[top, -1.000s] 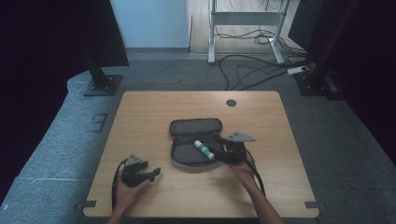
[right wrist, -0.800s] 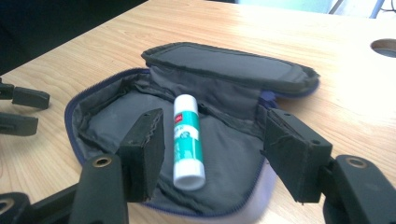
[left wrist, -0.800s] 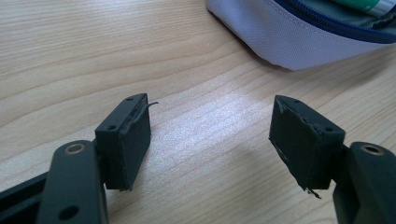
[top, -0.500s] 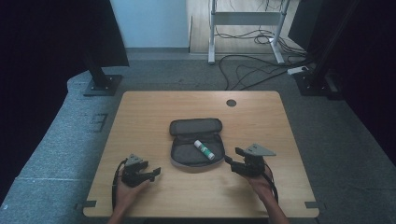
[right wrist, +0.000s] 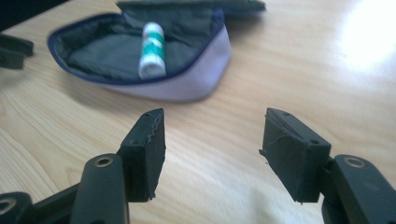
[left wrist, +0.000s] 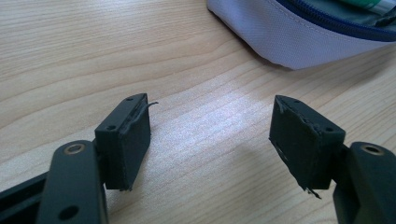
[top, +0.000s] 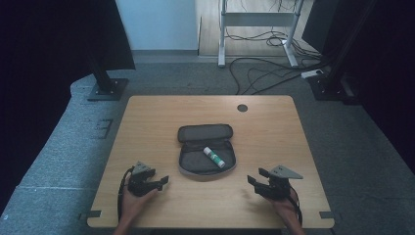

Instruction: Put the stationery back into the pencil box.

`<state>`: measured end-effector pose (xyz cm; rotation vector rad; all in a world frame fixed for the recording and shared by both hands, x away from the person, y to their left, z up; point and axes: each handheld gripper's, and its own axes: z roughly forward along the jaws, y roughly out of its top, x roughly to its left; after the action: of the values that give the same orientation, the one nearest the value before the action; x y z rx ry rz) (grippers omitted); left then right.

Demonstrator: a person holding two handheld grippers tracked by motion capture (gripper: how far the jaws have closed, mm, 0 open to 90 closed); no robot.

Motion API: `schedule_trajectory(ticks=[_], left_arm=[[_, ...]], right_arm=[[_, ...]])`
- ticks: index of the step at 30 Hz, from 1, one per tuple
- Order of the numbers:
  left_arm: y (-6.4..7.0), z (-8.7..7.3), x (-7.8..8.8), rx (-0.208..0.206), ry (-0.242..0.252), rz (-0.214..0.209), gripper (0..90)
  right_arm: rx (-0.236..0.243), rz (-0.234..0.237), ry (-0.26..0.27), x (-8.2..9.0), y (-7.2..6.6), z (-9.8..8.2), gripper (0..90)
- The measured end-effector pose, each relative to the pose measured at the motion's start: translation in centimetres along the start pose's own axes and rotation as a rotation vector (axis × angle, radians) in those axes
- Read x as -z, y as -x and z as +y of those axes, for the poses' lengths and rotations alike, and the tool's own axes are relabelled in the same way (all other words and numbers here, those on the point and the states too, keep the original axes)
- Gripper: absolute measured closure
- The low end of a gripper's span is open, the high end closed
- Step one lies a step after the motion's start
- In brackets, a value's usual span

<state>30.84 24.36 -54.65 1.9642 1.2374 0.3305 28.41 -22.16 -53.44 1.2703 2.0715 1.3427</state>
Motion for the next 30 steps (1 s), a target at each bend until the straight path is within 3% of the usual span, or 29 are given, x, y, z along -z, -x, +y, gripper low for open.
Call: schedule_trajectory(ticks=[10, 30], left_arm=[[0.1, 0.0, 0.0, -0.01, -0.005, 0.003, 29.1], [0.1, 0.0, 0.0, -0.015, -0.006, -0.001, 29.1]], right_arm=[[-0.007, -0.037, -0.061, -0.2, 0.7, -1.4, 38.4], [-0.017, -0.047, -0.068, -0.4, 0.9, -1.7, 38.0]])
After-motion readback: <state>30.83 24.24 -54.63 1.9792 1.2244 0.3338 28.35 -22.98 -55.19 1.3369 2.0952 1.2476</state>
